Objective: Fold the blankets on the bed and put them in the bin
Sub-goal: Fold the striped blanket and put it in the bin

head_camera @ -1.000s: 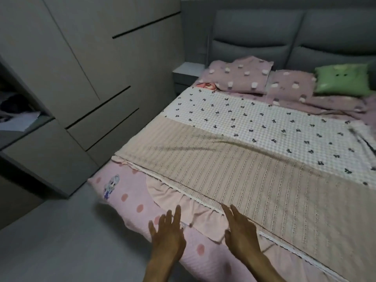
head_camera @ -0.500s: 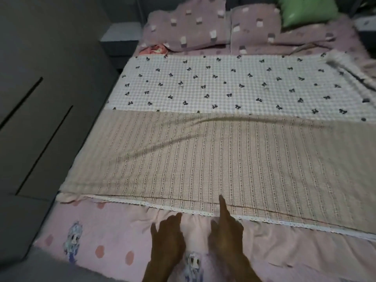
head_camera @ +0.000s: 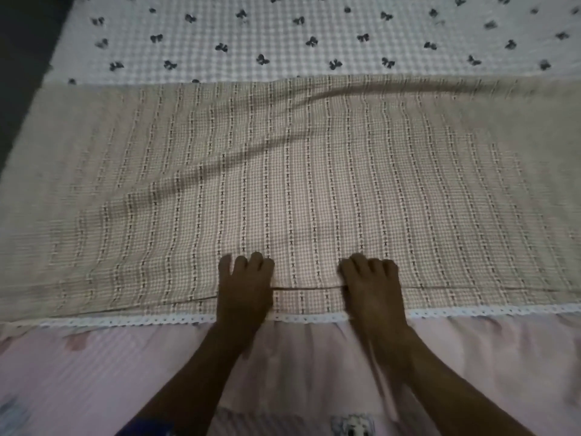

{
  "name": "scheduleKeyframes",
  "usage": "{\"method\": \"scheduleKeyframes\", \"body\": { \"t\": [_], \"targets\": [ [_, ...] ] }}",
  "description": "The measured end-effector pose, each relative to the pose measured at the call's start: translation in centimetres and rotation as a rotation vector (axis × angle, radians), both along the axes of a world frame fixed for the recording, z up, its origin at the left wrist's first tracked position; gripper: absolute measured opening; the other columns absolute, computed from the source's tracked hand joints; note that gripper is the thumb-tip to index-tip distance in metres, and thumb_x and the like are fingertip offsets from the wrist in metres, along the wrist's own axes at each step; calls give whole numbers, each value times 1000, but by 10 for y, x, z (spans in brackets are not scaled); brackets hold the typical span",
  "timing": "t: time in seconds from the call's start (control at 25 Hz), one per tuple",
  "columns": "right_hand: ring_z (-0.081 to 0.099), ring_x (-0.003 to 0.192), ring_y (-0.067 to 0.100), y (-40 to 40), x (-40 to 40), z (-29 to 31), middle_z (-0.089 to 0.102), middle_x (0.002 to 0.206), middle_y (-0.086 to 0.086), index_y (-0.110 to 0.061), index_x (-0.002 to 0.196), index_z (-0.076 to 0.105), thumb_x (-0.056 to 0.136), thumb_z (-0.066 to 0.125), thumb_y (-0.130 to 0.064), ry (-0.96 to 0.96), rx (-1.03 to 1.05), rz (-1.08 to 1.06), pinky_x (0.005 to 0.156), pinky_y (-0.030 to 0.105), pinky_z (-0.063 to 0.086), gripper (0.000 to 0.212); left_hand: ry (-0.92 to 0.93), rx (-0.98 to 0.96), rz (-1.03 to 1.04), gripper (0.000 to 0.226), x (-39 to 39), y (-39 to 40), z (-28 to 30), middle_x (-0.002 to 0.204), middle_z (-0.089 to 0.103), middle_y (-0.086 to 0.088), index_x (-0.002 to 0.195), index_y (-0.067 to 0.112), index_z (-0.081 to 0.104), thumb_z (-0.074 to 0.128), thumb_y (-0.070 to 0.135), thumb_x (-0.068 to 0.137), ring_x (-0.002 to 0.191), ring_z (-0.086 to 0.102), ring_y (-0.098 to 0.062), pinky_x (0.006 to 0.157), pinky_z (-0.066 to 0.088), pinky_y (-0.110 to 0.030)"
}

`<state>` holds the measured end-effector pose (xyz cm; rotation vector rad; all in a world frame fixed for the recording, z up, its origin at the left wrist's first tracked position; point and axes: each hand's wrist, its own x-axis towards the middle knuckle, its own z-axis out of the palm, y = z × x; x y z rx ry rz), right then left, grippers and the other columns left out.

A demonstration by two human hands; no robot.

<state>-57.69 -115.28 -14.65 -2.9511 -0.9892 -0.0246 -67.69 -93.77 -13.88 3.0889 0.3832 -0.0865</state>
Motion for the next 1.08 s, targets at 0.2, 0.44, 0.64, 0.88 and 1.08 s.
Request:
{"method": "scheduleKeyframes", "body": {
  "t": [0.2, 0.44, 0.64, 0.88, 1.08],
  "targets": [
    [55, 75, 28, -17, -27, 13, 59, 77, 2, -16, 83, 64, 60, 67, -5, 54, 48, 16, 94, 48, 36, 26, -94, -7, -105, 22, -35, -5, 15, 65, 53, -7, 71, 10, 58, 50, -8, 64, 58, 52, -28, 88, 48, -58],
    [53, 72, 25, -36, -22, 26, 56, 78, -2, -20, 81, 61, 62, 64, -5, 101, 12, -63, 78, 41, 35, 24, -41, 41, -101, 21, -45, -15, 16, 67, 53, -6, 77, 12, 60, 43, 2, 69, 59, 51, -30, 90, 44, -62],
    [55, 73, 25, -126, 11, 32, 57, 83, -1, -20, 85, 61, 67, 69, -6, 73, -168, -294, 78, 43, 36, 24, -28, 15, -214, 20, -1, -89, 25, 70, 56, -7, 80, 11, 61, 64, 5, 62, 62, 54, -31, 92, 42, -58],
    [55, 76, 29, -249, 89, 27, 59, 90, 5, -17, 92, 60, 76, 69, -9, 14, -242, -344, 79, 46, 37, 20, 28, -55, -340, 25, 92, -183, 33, 68, 56, -2, 76, 16, 59, 75, 17, 58, 58, 53, -27, 79, 42, -45],
    [54, 71, 31, -323, 139, 12, 58, 78, 9, -12, 81, 62, 70, 72, -1, -54, -209, -311, 81, 47, 37, 19, 34, 66, -367, 18, 147, -265, 26, 69, 58, -1, 79, 16, 63, 75, 15, 65, 63, 57, -27, 87, 39, -48]
  ]
}}
